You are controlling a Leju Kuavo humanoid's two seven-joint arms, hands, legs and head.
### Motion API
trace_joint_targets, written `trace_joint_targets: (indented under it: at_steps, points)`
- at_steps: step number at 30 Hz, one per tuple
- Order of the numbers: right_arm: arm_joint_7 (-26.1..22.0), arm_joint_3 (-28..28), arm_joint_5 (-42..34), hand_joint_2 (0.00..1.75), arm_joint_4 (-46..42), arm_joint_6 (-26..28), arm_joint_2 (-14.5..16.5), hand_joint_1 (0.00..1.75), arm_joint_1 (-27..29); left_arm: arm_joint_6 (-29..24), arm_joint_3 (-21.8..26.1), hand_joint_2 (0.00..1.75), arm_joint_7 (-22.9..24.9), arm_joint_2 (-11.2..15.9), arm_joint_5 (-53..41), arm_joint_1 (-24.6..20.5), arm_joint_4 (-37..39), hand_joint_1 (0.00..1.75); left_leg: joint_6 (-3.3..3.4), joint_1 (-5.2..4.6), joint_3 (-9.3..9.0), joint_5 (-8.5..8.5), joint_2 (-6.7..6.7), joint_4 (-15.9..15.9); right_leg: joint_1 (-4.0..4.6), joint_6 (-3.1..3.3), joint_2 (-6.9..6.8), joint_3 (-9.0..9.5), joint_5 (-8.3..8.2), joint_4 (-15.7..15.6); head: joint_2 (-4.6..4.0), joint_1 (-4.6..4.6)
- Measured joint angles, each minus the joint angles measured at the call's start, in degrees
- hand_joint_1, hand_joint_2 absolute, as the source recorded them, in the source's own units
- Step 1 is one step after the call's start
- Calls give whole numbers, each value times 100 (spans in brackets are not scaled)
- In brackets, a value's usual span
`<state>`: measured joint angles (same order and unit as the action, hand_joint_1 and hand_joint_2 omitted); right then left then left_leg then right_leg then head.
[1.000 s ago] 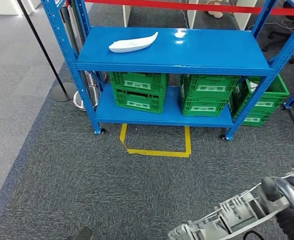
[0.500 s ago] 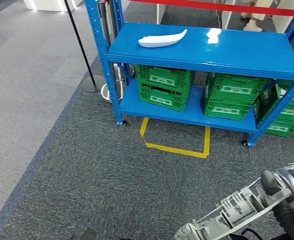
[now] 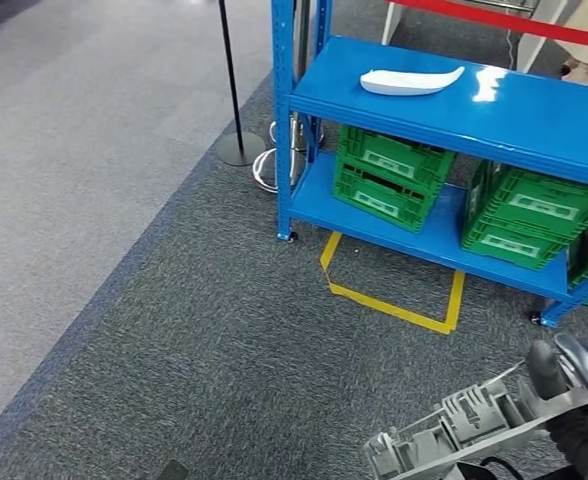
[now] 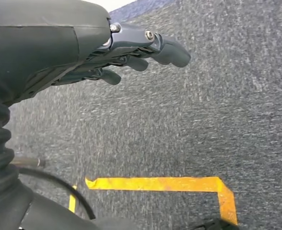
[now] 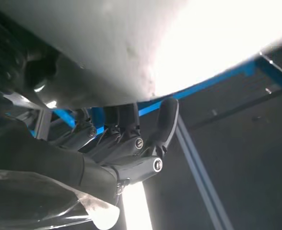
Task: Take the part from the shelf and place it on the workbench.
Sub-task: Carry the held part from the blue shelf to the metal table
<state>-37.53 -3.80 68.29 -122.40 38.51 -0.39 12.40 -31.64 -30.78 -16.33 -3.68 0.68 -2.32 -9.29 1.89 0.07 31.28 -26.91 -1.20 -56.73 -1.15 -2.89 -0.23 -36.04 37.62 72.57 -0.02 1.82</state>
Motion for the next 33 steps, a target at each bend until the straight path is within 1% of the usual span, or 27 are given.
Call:
trace_joint_targets:
  at_steps: [1,2,3,4,5,6,7,9,10,11,13,14,15,16,17,19,21,22,23,25,26,28,29,30,31,32,33]
  points:
    - [26,2,49,175,14,0,0,175,0,11,-2,175,4,-8,-1,5,0,0,5,-15,2,4,-75,-5,4,12,14,-50,-113,11,-1,-1]
    - [60,5,92,175,27,0,0,175,-1,26,-6,175,11,-16,-3,9,0,0,7,-27,-1,6,-154,-13,5,31,34,15,-326,-210,-1,-1]
    - [91,9,109,175,35,0,0,175,-4,42,-9,175,17,-23,-7,10,0,0,6,-34,-1,6,-231,-25,4,55,102,158,-580,-585,-1,-1]
    - [116,14,105,175,41,0,-1,175,-9,62,-12,175,22,-33,-10,7,0,0,1,-38,8,7,-297,-40,-4,80,242,306,-756,-941,-1,0]
    - [134,19,82,175,47,0,-1,175,-14,86,-14,175,19,-43,-10,1,0,0,-10,-41,43,10,-366,-69,-15,98,380,443,-855,-1253,-1,1]
    - [140,25,52,175,56,0,-2,175,-22,105,-15,175,4,-54,-8,-4,0,0,-36,-35,94,24,-425,-94,-19,110,489,512,-878,-1420,0,6]
    - [139,32,13,175,68,0,-2,175,-32,113,-15,175,-19,-63,-1,-6,0,0,-70,-24,148,44,-484,-112,-20,118,539,531,-849,-1470,0,8]
    - [119,46,-69,175,101,0,-2,175,-73,95,-15,175,-86,-66,28,2,0,0,-144,-3,227,75,-586,-134,-21,147,425,529,-865,-1513,1,9]
    - [105,55,-103,175,119,0,-2,175,-102,80,-15,175,-113,-67,43,4,0,0,-174,-9,259,40,-537,-187,-33,170,353,536,-879,-1532,0,15]
    - [92,60,-130,175,135,0,-2,175,-128,66,-15,175,-135,-69,55,-1,0,0,-205,-16,325,-56,-425,-328,-46,195,269,547,-891,-1551,0,39]
    - [72,61,-154,175,162,0,-3,175,-145,42,-15,175,-127,-80,60,-28,0,0,-264,-14,604,-414,-107,-961,-46,227,89,559,-894,-1564,-1,82]
    - [64,57,-164,175,172,0,-3,175,-140,32,-15,175,-102,-88,57,-38,0,0,-290,3,778,-594,-14,-1356,-40,235,-6,557,-891,-1562,-1,94]
    - [59,55,-168,175,182,0,-4,175,-133,24,-15,175,-69,-98,54,-39,0,0,-308,20,902,-698,34,-1656,-35,236,-97,556,-889,-1560,-1,94]
    - [56,52,-173,175,190,0,-4,175,-130,19,-15,175,-40,-108,50,-31,0,0,-319,34,936,-695,58,-1766,-33,235,-180,556,-887,-1559,-1,95]
    - [54,50,-176,175,195,0,-4,175,-129,16,-15,175,-20,-115,48,-21,0,0,-324,45,881,-606,74,-1691,-33,233,-248,558,-885,-1557,-1,96]
    - [54,48,-178,175,199,0,-4,175,-129,15,-15,175,-7,-117,48,-8,0,0,-315,52,583,-300,136,-1145,-34,218,-352,572,-876,-1556,-1,96]
    - [53,45,-179,175,199,0,-5,175,-129,13,-15,175,-7,-120,46,-15,0,0,-270,18,236,-91,376,-480,-15,182,-445,593,-857,-1547,-1,96]
    - [53,45,-179,175,199,0,-5,175,-129,11,-15,175,-7,-123,44,-22,0,0,-233,-8,124,-35,470,-247,0,154,-496,600,-850,-1544,-1,92]
    - [51,44,-180,175,200,0,-5,175,-129,10,-15,175,-5,-127,42,-24,0,0,-194,-34,93,-35,525,-152,14,125,-547,603,-847,-1543,-1,91]
    - [23,44,-211,175,201,0,-5,175,-130,14,-20,175,32,-131,7,-16,0,0,-115,-50,129,-19,421,-138,20,60,-640,616,-844,-1556,0,88]
    - [4,43,-240,175,201,0,-6,175,-130,16,-25,175,67,-129,-19,-6,0,0,-76,-43,133,-1,367,-118,10,31,-596,605,-809,-1538,0,85]
    - [-27,43,-291,175,198,0,-5,175,-114,17,-45,175,128,-120,-62,-3,0,0,5,-23,132,45,252,-77,-13,-2,-317,451,-575,-1212,1,63]
    - [-33,45,-291,175,198,0,-5,175,-93,16,-56,175,143,-117,-71,-6,0,0,33,-24,142,60,191,-73,-18,-4,-146,279,-385,-854,0,46]
    - [-32,48,-273,175,198,0,-4,175,-67,15,-64,175,157,-114,-75,-9,0,0,51,-32,154,68,121,-74,-16,-3,-44,77,-201,-435,1,38]
    - [-26,51,-244,175,201,0,-4,175,-47,13,-70,175,170,-114,-74,-8,0,0,62,-43,162,73,50,-76,-11,-3,-3,-109,-81,-71,0,32]
    - [-16,54,-220,175,208,0,-4,175,-36,9,-72,175,183,-110,-68,-1,0,0,67,-53,165,76,-24,-79,-8,0,11,-220,-72,117,0,32]
    - [-7,57,-202,175,216,0,-4,175,-36,6,-72,175,192,-104,-61,5,0,0,68,-60,164,78,-101,-85,-6,8,18,-221,-183,70,0,33]
